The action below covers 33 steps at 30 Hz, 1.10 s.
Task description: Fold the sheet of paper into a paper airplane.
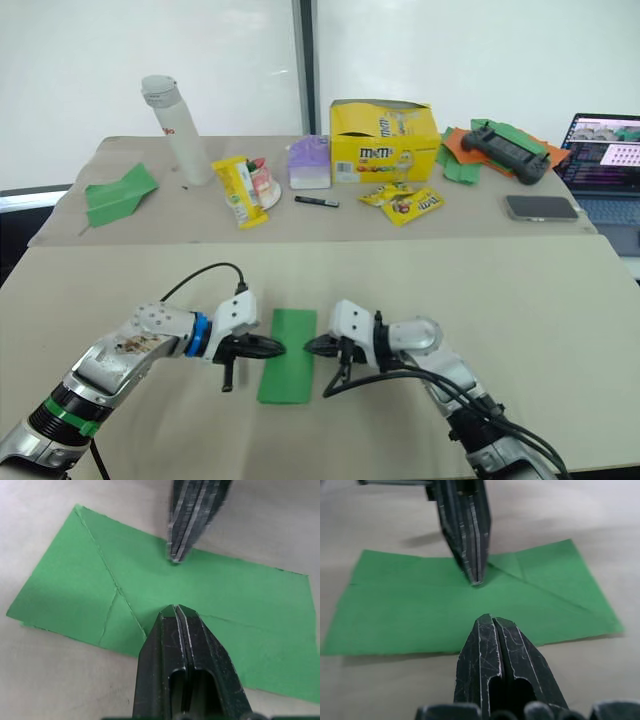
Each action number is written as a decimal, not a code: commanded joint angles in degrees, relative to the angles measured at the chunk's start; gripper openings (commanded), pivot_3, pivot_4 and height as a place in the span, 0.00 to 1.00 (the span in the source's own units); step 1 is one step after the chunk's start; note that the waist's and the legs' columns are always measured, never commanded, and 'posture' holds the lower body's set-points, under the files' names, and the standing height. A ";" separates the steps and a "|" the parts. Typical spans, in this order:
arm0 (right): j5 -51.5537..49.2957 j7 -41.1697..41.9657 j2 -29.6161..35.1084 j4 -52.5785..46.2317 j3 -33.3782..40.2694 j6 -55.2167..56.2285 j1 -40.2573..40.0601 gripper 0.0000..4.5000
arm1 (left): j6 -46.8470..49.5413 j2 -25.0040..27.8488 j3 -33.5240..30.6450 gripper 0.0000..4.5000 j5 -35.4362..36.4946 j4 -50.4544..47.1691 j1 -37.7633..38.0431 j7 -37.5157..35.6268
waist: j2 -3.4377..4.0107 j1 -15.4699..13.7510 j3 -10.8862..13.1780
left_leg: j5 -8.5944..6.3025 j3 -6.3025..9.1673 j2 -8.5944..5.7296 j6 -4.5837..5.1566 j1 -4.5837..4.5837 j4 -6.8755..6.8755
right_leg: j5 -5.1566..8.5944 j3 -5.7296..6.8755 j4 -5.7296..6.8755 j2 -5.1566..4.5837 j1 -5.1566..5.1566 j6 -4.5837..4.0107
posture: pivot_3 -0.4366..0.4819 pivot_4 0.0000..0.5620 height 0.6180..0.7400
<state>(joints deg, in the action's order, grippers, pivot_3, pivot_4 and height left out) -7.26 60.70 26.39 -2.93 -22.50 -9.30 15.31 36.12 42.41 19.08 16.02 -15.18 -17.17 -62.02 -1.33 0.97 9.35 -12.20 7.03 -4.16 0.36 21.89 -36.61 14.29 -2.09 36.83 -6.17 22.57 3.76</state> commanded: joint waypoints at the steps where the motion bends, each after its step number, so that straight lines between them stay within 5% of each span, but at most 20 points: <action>1: 1.35 1.72 1.60 -0.35 -3.10 -2.15 -2.22 0.00 | 1.40 0.79 0.19 0.00 -0.01 0.51 0.11 -0.63 | 0.00 -0.03 0.00 | -0.01 0.00 0.00 0.00 0.00 0.00 | 0.01 0.00 0.00 0.01 0.00 0.00 | 0.48 0.27 1.00; 20: 1.60 3.51 8.97 -13.34 -10.97 -8.20 -11.55 0.00 | 2.32 1.14 1.02 0.00 0.61 1.43 -1.59 -3.59 | 0.00 -0.24 -0.02 | -0.14 0.01 0.04 0.03 -0.04 0.00 | 0.31 0.01 -0.09 0.02 -0.10 0.37 | 0.48 0.27 1.00; 26: -8.38 2.38 10.71 -21.37 -2.79 -14.67 -14.19 0.00 | 1.80 0.33 0.46 0.00 0.91 2.97 -2.30 -3.61 | -0.01 -0.41 0.00 | -0.16 0.01 0.03 0.04 0.04 0.00 | 0.32 0.00 -0.11 -0.03 -0.09 0.39 | 0.48 0.27 1.00; 33: -20.01 0.30 12.14 -28.50 6.76 -26.07 -8.96 0.00 | 5.03 3.03 -10.01 0.00 9.21 0.43 -0.36 -5.38 | -0.08 -0.04 0.05 | -0.16 0.01 0.08 0.04 0.38 -0.06 | 0.31 -0.02 -0.02 0.01 0.34 0.38 | 0.48 0.27 1.00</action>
<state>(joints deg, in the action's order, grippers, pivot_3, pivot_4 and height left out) -24.34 61.36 38.29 -28.92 -18.40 -33.33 4.97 40.70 43.63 13.33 22.46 -13.00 -18.04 -66.28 -1.40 0.92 9.40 -12.36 7.01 -4.07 0.40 22.38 -36.68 14.55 -2.13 36.87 -6.16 23.09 4.07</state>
